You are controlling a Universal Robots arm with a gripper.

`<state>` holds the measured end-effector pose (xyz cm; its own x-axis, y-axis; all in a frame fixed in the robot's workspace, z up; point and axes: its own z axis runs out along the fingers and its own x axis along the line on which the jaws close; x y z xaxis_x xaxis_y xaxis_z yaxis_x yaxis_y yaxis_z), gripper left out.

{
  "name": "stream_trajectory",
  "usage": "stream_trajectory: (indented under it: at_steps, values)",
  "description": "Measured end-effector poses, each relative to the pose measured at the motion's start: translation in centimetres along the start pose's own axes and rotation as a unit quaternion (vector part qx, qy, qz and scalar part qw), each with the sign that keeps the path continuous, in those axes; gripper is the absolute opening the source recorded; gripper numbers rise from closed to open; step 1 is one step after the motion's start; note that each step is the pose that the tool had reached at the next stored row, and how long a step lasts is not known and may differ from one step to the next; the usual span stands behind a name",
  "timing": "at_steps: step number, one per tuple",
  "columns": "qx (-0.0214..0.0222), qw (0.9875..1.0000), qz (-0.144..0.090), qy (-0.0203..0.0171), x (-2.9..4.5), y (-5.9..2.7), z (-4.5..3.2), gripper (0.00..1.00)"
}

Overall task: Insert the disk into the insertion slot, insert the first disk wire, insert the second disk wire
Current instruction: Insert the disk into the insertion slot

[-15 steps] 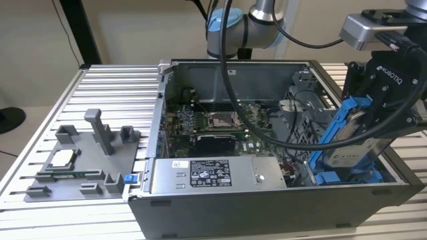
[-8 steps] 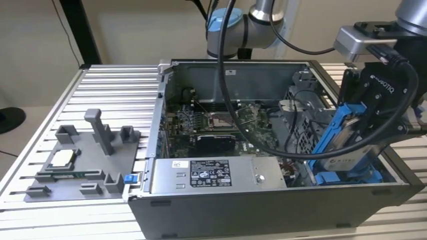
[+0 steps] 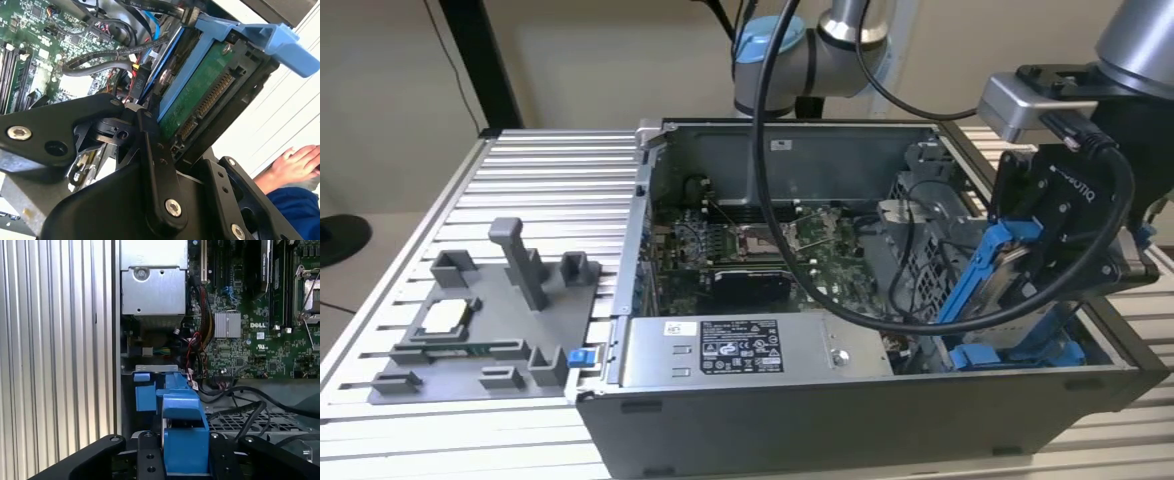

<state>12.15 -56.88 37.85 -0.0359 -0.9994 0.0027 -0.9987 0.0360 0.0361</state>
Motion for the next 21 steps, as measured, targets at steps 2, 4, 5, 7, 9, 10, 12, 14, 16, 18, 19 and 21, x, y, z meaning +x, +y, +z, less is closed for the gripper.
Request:
stream_trajectory:
  at_steps: [2, 4, 5, 7, 9, 10, 12, 14, 16, 18, 19, 21]
  values:
    - [0.0, 1.0, 0.0, -0.0001, 0.0, 0.0, 0.0, 0.0]
    - [0.0, 1.0, 0.0, -0.0001, 0.0, 0.0, 0.0, 0.0]
    - [0.0001, 1.0, 0.0, -0.0002, 0.0, 0.0, 0.0, 0.0]
    - [0.0, 1.0, 0.0, -0.0002, 0.0, 0.0, 0.0, 0.0]
    - [0.0001, 1.0, 0.0, -0.0002, 0.0, 0.0, 0.0, 1.0]
    - [0.0001, 1.0, 0.0, -0.0002, 0.0, 0.0, 0.0, 1.0]
    - [0.0001, 1.0, 0.0, -0.0003, 0.0, 0.0, 0.0, 1.0]
    - [0.0001, 1.0, 0.0, -0.0003, 0.0, 0.0, 0.0, 1.0]
    - [0.0001, 1.0, 0.0, -0.0004, 0.0, 0.0, 0.0, 1.0]
    - [0.0001, 1.0, 0.0, -0.0005, 0.0, 0.0, 0.0, 1.0]
    - [0.0001, 1.0, 0.0, -0.0005, 0.0, 0.0, 0.0, 1.0]
    - [0.0001, 1.0, 0.0, -0.0006, 0.0, 0.0, 0.0, 1.0]
